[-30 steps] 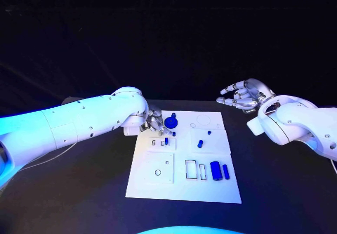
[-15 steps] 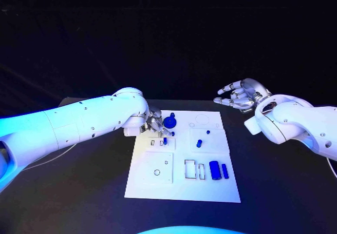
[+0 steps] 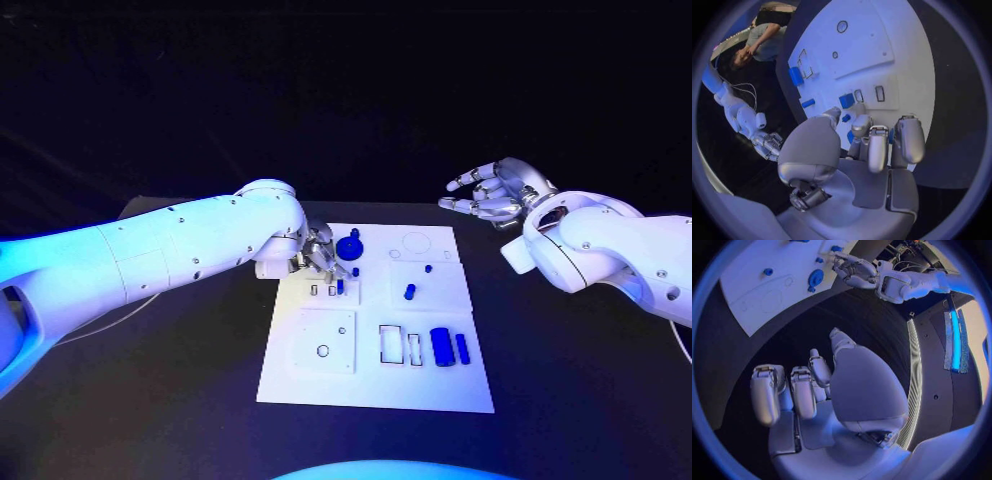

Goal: Assemble the parts on the task board

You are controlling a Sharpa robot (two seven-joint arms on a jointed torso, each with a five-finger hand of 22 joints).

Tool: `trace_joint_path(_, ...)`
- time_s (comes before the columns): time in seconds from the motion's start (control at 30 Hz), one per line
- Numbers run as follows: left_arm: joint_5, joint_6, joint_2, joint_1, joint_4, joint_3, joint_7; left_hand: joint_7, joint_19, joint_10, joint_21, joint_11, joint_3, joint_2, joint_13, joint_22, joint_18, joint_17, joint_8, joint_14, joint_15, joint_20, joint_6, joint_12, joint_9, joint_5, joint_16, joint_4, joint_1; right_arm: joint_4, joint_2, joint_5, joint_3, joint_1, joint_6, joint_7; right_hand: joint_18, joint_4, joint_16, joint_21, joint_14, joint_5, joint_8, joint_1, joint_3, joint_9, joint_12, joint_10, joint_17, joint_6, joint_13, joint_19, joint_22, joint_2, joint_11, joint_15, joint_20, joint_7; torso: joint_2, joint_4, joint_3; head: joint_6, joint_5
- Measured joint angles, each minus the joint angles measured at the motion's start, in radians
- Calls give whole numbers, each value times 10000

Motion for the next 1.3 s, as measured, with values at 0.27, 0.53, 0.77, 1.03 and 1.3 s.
trace_joint_path(0.27, 148, 41, 1, -9, 10, -6, -2, 0, 0, 0, 39, 0, 0, 88, 0, 11, 1, 0, -67, 0, 0, 0, 0, 1, 62, 0, 0, 0, 184, -47, 47, -6, 0, -12, -1, -8, 0, 0, 0, 0, 0, 5, 0, -15, 0, 0, 0, 0, -1, 0, -1, 0, -1, 15, 0, 0, 0, 0, -12, 4, 1, -38, 13)
trace_joint_path(0.53, 419, 103, -4, -13, 86, -9, -4, 0, -1, 0, 39, 0, 0, 123, 1, 22, 1, 0, -116, 0, 0, 0, 0, 1, 107, 37, 0, 0, 322, -70, 64, -8, 0, -18, -4, -34, 0, 0, 0, 0, 0, 121, 78, -79, 0, 0, 0, 0, -1, 0, -2, 0, -1, -53, 0, 0, 0, 0, -12, 5, 5, -70, 23)
trace_joint_path(0.77, 557, 159, -11, -14, 90, -10, -6, 0, 0, 1, 39, 0, 30, 132, 1, 21, 0, -1, -115, 0, 1, 0, 0, 1, 131, 37, 0, -30, 409, -95, 84, -9, -1, -20, -9, -67, 0, 0, 0, 0, 0, 178, 78, -117, 0, -8, 0, 0, -1, 0, -2, 0, 2, -15, 1, 0, 0, 0, -10, 2, 12, -97, 54)
trace_joint_path(1.03, 614, 199, -9, -22, 65, -15, -8, 0, -1, 1, 39, 0, 86, 216, 1, 20, 0, -1, -152, 0, 1, 0, 0, 2, 156, 37, -1, -28, 492, -105, 102, -13, -2, -24, -10, -91, 1, 0, 0, 0, 0, 178, 78, -116, 0, -8, 0, 0, -2, 0, -3, 0, 6, -15, 1, 0, 0, 0, -5, -3, 16, -108, 62)
trace_joint_path(1.3, 636, 219, -12, -26, 32, -18, -10, 0, -1, 1, 39, 0, 269, 316, 2, 29, 0, -1, -266, 0, 1, 0, 0, -39, 245, 37, -1, -41, 859, -107, 102, -14, -2, -27, -9, -103, 0, 28, 0, 0, 0, 216, 78, -116, 28, -7, -1, 0, -2, 0, -4, 0, 6, -15, 1, 0, 0, 0, -2, -6, 16, -131, 48)
